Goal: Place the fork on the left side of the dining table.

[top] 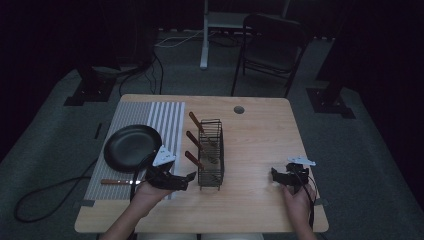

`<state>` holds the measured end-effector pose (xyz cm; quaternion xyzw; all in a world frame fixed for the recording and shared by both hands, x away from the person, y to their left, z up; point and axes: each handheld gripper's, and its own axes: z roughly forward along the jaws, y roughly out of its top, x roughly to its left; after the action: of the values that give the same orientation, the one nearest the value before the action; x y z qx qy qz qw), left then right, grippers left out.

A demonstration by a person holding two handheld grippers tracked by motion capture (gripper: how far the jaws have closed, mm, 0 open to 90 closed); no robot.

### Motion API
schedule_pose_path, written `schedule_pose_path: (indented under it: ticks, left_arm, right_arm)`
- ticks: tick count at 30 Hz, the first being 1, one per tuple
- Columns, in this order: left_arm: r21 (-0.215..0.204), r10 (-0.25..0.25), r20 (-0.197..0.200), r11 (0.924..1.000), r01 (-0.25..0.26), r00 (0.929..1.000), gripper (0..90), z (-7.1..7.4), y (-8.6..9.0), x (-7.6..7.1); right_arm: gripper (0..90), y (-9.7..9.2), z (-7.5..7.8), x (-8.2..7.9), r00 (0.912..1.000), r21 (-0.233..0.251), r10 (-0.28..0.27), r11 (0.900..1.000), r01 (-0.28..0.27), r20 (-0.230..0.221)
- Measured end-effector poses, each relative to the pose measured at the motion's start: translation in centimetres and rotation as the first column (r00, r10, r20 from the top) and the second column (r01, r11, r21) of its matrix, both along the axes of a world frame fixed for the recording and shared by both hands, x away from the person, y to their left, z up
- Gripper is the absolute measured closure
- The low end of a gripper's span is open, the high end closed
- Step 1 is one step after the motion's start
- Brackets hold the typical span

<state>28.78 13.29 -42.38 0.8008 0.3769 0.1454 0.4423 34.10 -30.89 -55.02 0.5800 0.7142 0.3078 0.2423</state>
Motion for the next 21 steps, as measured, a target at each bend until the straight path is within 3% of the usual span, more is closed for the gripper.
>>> schedule_pose_path:
  ticks: [8,12,21]
  left_arm:
    - [-0.035,-0.005,-0.004,0.9994,0.005,1.0,20.6,0.3,-0.8,0.9]
    - [-0.012,-0.018,0.01,0.9998,0.018,0.9998,24.2,0.4,-1.4,1.2]
    - [-0.045,-0.003,-0.006,0.999,0.003,1.0,47.6,0.1,-1.7,2.0]
  right_arm:
    - [12.3,0.0,0.0,0.0,1.0,0.0,0.0,1.0,0.0,0.0]
    - [12.3,0.0,0.0,0.0,1.0,0.0,0.0,1.0,0.0,0.0]
    - [12.3,0.0,0.0,0.0,1.0,0.0,0.0,1.0,0.0,0.0]
